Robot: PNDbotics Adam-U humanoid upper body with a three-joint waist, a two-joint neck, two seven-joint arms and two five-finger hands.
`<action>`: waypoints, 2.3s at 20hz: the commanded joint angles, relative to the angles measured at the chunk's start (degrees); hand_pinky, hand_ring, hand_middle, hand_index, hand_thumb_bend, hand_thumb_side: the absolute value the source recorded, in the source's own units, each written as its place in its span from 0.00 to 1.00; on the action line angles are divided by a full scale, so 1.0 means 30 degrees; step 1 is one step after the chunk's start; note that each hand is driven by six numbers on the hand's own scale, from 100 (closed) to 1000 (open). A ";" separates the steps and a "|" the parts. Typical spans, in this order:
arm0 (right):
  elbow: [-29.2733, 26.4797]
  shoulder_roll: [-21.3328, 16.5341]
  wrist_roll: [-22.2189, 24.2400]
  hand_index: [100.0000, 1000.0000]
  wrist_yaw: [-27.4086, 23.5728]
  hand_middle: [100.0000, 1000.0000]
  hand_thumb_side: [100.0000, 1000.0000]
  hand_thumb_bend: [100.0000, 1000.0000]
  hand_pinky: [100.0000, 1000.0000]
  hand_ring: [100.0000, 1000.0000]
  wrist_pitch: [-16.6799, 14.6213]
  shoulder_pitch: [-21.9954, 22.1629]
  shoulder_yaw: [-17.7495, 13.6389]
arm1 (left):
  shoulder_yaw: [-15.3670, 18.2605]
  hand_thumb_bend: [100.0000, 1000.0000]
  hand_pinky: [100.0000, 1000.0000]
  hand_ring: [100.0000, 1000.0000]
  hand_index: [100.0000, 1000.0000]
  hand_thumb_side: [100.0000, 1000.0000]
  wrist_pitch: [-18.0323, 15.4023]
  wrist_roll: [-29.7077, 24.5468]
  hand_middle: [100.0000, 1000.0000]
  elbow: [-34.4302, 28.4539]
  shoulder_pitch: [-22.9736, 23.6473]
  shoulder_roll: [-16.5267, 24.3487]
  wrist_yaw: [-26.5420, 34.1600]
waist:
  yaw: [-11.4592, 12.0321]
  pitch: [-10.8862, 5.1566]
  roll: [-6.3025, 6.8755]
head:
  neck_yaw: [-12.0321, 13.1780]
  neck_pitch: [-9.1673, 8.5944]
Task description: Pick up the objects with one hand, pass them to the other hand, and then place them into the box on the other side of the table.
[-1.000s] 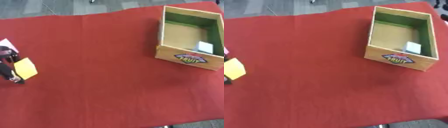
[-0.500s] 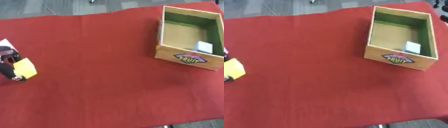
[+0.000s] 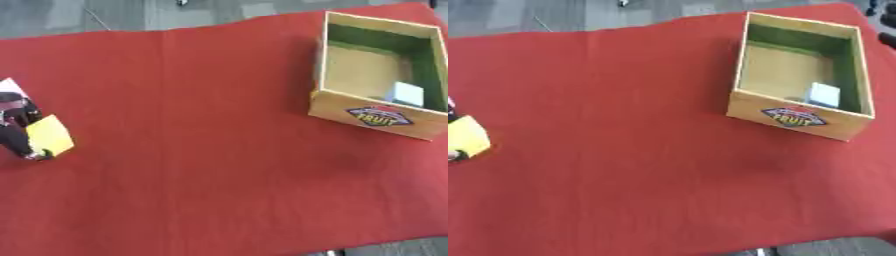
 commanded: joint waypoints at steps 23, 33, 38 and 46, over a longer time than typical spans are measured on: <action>-0.0437 -0.0744 -0.0245 1.00 -0.0272 0.88 0.41 0.00 0.99 1.00 -0.0678 0.0302 -0.0133 | 0.2032 0.00 0.72 0.65 0.44 0.00 0.2580 0.1826 0.54 -0.7081 0.0220 0.1957 0.2735 | 0.0336 -0.0500 -0.0353 | 0.0048 -0.0429; -0.0615 -0.0901 -0.0373 1.00 -0.0560 0.88 0.41 0.00 0.99 1.00 -0.0911 0.0213 -0.0038 | 0.2240 0.00 0.72 0.61 0.44 0.07 0.2700 0.6500 0.49 -0.9455 0.1019 0.1349 0.7753 | 0.0283 -0.0455 -0.0488 | -0.0338 -0.0609; -0.0703 -0.1111 -0.0429 0.99 -0.0765 0.88 0.41 0.00 0.99 1.00 -0.1062 0.0122 0.0060 | 0.1860 0.00 0.72 0.59 0.43 0.15 0.2709 0.8719 0.47 -1.0586 0.1385 0.1241 1.0715 | 0.0222 -0.0466 -0.0498 | -0.0500 -0.0626; -0.1001 -0.1620 -0.0674 0.99 -0.0871 0.88 0.41 0.00 0.98 1.00 -0.1744 0.0396 0.0192 | 0.1132 0.00 0.71 0.58 0.43 0.17 0.3224 1.0070 0.47 -1.1875 0.1751 0.1286 1.2445 | 0.0065 -0.0486 -0.0567 | -0.0448 -0.0626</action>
